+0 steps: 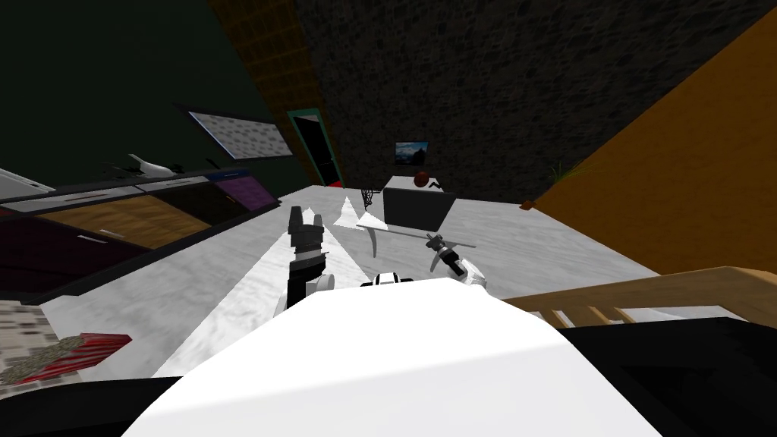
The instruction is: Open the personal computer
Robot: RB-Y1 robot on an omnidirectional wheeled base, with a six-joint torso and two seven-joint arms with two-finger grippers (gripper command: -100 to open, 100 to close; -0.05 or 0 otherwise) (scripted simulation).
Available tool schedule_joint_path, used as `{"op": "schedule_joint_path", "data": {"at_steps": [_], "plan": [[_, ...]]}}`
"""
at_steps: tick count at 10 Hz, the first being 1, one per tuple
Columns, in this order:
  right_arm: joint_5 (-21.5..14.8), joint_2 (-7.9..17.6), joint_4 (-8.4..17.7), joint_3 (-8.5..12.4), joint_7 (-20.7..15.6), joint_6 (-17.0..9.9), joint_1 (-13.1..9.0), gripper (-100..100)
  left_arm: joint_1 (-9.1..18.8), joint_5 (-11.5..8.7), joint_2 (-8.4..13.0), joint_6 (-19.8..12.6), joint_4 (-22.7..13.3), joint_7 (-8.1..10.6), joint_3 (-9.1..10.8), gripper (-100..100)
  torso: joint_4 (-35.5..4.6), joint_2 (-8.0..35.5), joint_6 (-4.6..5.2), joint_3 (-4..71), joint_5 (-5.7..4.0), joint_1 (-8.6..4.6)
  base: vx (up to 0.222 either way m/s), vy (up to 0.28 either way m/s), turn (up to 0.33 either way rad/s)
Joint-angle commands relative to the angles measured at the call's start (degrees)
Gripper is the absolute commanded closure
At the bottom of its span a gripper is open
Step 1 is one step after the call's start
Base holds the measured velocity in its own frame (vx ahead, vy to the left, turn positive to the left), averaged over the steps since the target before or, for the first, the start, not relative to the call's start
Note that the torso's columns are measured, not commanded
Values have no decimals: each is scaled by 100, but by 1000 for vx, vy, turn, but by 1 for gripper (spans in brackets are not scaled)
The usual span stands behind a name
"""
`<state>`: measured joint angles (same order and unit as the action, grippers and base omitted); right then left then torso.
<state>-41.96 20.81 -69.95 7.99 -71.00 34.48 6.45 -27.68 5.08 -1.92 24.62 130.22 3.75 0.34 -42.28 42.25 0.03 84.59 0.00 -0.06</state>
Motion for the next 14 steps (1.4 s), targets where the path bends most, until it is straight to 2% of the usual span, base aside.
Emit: {"op": "schedule_joint_path", "data": {"at_steps": [1, 2, 3, 4, 5, 6, 7, 8, 9, 11, 12, 13, 14], "plan": [[329, 396, 320, -304, 195, -92, -252, 100, 0, 0, 0, 0, 0, 0, 0, 0, 2, -5, -2, 3, -5, -11, -47, 52, 121], [492, 570, 486, -397, 195, -92, -252, 100, 1, 0, 0, 0, 0, 0, 0, 0, -1, 7, -7, -3, -1, 10, -45, 82, 70], [546, 740, 486, -397, 195, -92, -252, 100, 0, 0, 0, 0, 0, 0, 0, 0, -2, 8, -1, -5, 4, 20, -16, 60, -13], [546, 776, 486, -397, 195, -92, -252, 100, 0, 0, 0, 0, 0, 0, 0, 0, 0, 1, 0, -1, 2, 8, -4, 22, -11], [823, 999, 812, -659, 399, -197, -478, 100, 0, 0, 0, 0, 0, 0, 0, 0, 1, -3, -2, 2, -3, -6, -42, 81, 107], [982, 1166, 908, -778, 399, -197, -478, 100, 1, 0, 0, 0, 0, 0, -1, 0, -1, 7, -7, -3, 0, 16, -54, 89, 85], [1029, 1363, 908, -778, 399, -197, -478, 100, 0, 0, 0, 0, 0, 0, 0, 0, -3, 12, -1, -7, 3, 16, -27, 41, -3], [1265, 1553, 1111, -1042, 604, -301, -703, 100, 0, 0, 0, 0, 0, 0, 0, 0, -1, 4, 1, -3, -2, -4, -45, 90, 107], [1430, 1732, 1309, -1158, 604, -301, -703, 100, 1, 0, 0, 0, 0, 0, -1, 0, 0, 3, -7, -2, -1, 14, -43, 91, 66], [1513, 2001, 1329, -1158, 604, -301, -703, 100, 0, 0, 0, 0, 0, 0, 0, 0, 0, -1, 0, 1, -2, -7, -12, 23, -10], [1780, 2200, 1639, -1432, 808, -406, -929, 100, 0, 0, 1, 0, 0, 0, 1, 0, 2, -4, -1, 2, -6, -14, -35, 66, 113], [1931, 2383, 1750, -1539, 808, -406, -929, 100, 0, 0, 0, 0, 0, 0, 0, 0, 0, 4, -8, -2, 0, 15, -41, 90, 77], [1996, 2573, 1750, -1539, 808, -406, -929, 100, 0, 0, 0, 0, 0, 0, 0, 0, -2, 9, 0, -6, 5, 22, -21, 49, -11]]}}
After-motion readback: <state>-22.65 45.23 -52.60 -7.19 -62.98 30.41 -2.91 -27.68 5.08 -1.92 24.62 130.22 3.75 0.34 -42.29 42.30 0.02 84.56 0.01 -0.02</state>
